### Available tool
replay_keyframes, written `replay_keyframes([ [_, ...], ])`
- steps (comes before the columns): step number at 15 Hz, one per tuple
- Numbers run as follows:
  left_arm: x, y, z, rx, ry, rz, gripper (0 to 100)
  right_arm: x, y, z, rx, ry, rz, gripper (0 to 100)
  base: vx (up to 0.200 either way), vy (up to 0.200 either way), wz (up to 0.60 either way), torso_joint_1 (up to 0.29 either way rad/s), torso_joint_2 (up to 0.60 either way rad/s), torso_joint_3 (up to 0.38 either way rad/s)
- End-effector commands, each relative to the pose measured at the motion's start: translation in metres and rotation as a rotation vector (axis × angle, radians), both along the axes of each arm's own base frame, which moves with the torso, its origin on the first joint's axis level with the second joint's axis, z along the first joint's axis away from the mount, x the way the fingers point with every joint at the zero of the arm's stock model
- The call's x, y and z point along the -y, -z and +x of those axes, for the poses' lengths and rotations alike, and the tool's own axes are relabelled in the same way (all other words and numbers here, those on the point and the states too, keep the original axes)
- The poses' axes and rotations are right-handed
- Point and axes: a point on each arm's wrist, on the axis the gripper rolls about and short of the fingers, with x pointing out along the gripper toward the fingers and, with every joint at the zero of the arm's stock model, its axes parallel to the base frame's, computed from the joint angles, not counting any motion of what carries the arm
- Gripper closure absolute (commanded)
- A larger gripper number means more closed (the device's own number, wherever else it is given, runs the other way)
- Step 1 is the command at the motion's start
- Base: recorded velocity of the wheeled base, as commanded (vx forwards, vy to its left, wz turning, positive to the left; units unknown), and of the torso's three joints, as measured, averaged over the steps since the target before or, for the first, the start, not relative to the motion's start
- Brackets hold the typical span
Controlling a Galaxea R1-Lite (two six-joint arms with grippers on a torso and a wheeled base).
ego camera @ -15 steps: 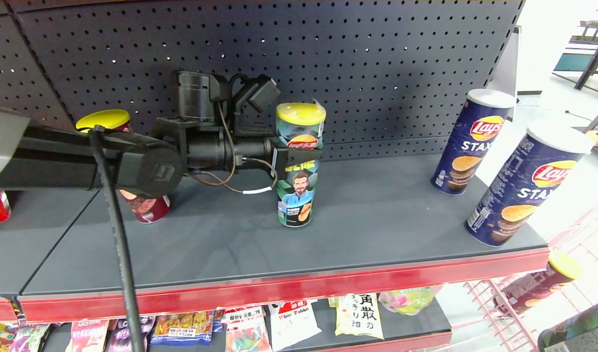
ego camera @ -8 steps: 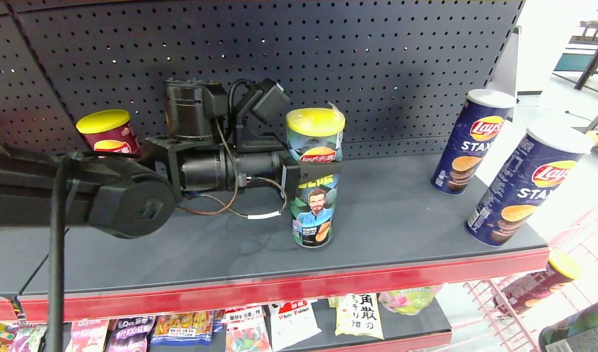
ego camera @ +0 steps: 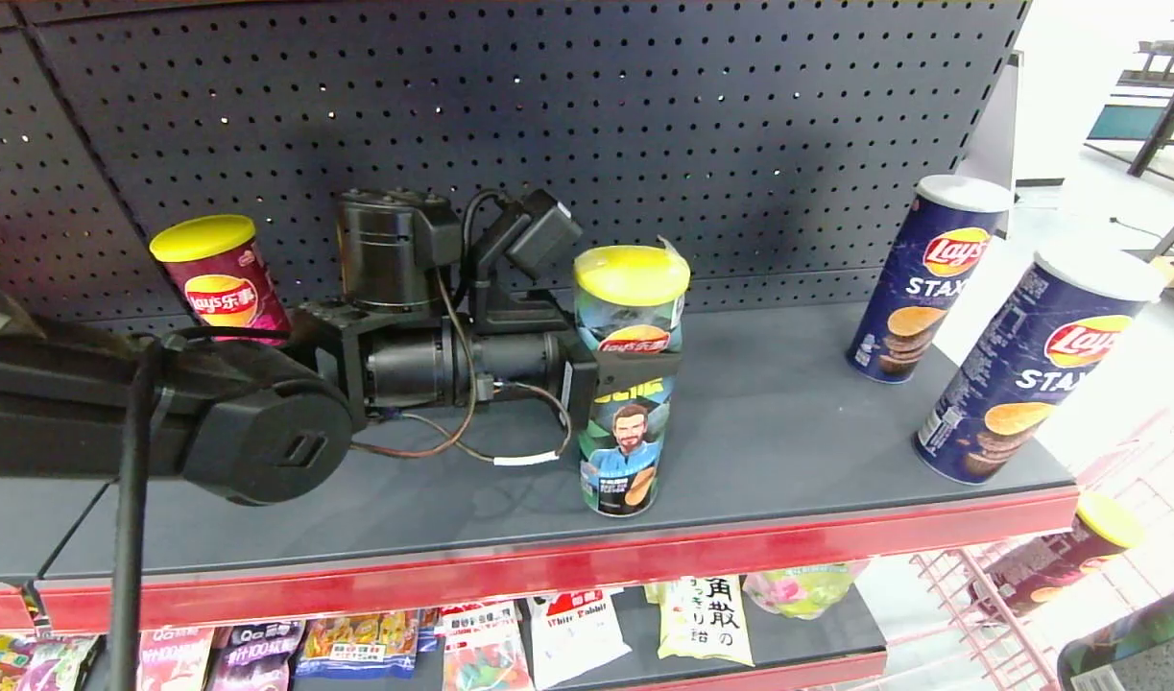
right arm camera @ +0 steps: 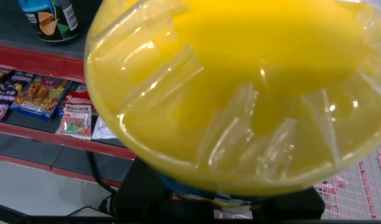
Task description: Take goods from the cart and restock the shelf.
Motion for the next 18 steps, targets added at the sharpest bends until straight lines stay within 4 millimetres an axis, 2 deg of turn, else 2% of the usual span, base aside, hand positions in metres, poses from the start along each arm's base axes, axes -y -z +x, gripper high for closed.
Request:
replay_keyframes([
  [1,-0.001,0.004,-0.002,0.004,0.005,-0.003,100,0.000,0.000,0.000,-0.001,0.000,0.000,100,0.000,0.000,0.00,0.000,0.00,0.000],
  [10,0.004,0.012,-0.011,-0.009,0.043,0.002,100,0.000,-0.001,0.001,0.000,0.000,0.000,100,0.000,0.000,0.00,0.000,0.00,0.000],
  [18,0.003,0.019,-0.012,-0.022,0.038,0.019,100,0.000,-0.003,0.002,-0.003,-0.002,0.000,100,0.000,0.000,0.00,0.000,0.00,0.000],
])
